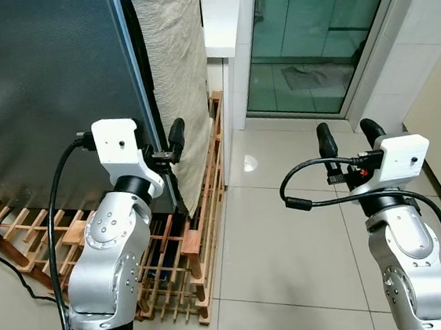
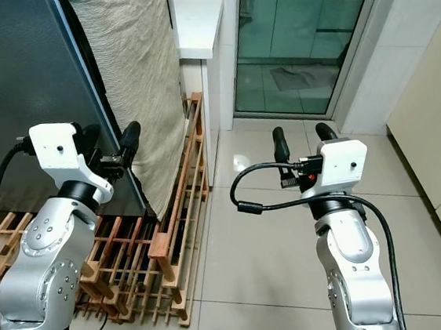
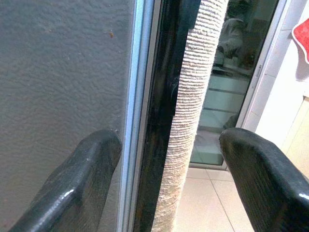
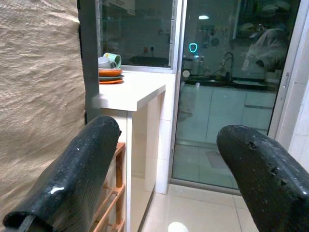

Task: Restocking fridge

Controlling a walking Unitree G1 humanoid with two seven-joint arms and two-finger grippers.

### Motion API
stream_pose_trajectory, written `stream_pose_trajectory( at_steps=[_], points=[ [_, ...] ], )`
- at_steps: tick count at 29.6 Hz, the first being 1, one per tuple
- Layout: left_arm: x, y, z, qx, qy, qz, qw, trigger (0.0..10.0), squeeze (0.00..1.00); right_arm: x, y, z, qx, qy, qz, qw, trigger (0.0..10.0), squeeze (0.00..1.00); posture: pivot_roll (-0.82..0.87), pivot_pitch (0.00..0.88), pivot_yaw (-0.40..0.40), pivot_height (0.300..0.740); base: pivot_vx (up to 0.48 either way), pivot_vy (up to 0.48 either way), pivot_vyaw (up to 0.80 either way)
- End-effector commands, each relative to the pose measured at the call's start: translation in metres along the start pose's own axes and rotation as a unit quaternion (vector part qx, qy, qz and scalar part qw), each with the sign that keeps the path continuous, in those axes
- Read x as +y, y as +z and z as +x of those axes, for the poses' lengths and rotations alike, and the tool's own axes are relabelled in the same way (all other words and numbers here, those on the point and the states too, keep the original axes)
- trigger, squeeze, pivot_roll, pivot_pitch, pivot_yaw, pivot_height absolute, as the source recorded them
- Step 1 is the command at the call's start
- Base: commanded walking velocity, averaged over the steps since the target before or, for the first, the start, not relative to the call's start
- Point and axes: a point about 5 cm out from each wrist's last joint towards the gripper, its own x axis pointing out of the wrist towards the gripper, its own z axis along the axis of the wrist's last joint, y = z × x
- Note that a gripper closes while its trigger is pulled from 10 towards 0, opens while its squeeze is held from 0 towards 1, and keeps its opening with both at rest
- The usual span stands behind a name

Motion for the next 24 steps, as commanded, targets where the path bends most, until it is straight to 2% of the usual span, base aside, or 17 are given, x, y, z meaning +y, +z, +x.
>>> stream_pose_trajectory(
  at_steps=[1,8,16,19,21,22,24],
  points=[
    [-0.004,-0.004,0.002,0.014,-0.013,-0.009,1.0,10.0,0.0,-0.001,0.0,0.0,-0.004,-0.001,0.0,1.0,10.0,0.0,-0.09,0.0,0.005,0.74,0.0,0.0,0.0],
    [-0.013,-0.011,0.008,0.037,-0.035,-0.045,0.998,10.0,0.0,0.0,0.0,0.001,-0.005,0.0,0.0,1.0,10.0,0.0,-0.09,0.0,0.0,0.74,0.0,0.0,0.0],
    [-0.014,-0.018,0.022,0.046,-0.027,-0.034,0.998,10.0,0.0,0.003,0.001,0.005,-0.008,0.008,0.012,1.0,10.0,0.0,-0.09,0.0,0.0,0.74,0.0,0.0,0.0],
    [-0.013,-0.02,0.033,0.041,-0.013,-0.029,0.999,10.0,0.0,0.017,0.002,0.01,0.003,0.066,0.046,0.997,10.0,0.0,-0.1,0.0,0.007,0.74,0.0,0.0,0.0],
    [-0.015,-0.02,0.035,0.039,-0.015,-0.033,0.999,10.0,0.0,0.021,0.003,0.011,0.006,0.085,0.051,0.995,10.0,0.0,-0.1,0.0,0.007,0.74,0.0,0.0,0.0],
    [-0.018,-0.02,0.037,0.037,-0.021,-0.036,0.998,10.0,0.0,0.028,0.003,0.013,0.013,0.115,0.065,0.991,10.0,0.0,-0.1,0.0,0.007,0.74,0.0,0.0,0.0],
    [-0.019,-0.02,0.038,0.037,-0.023,-0.036,0.998,10.0,0.0,0.03,0.003,0.013,0.016,0.125,0.069,0.99,10.0,0.0,-0.1,0.0,0.007,0.74,0.0,0.0,0.0]
  ],
)
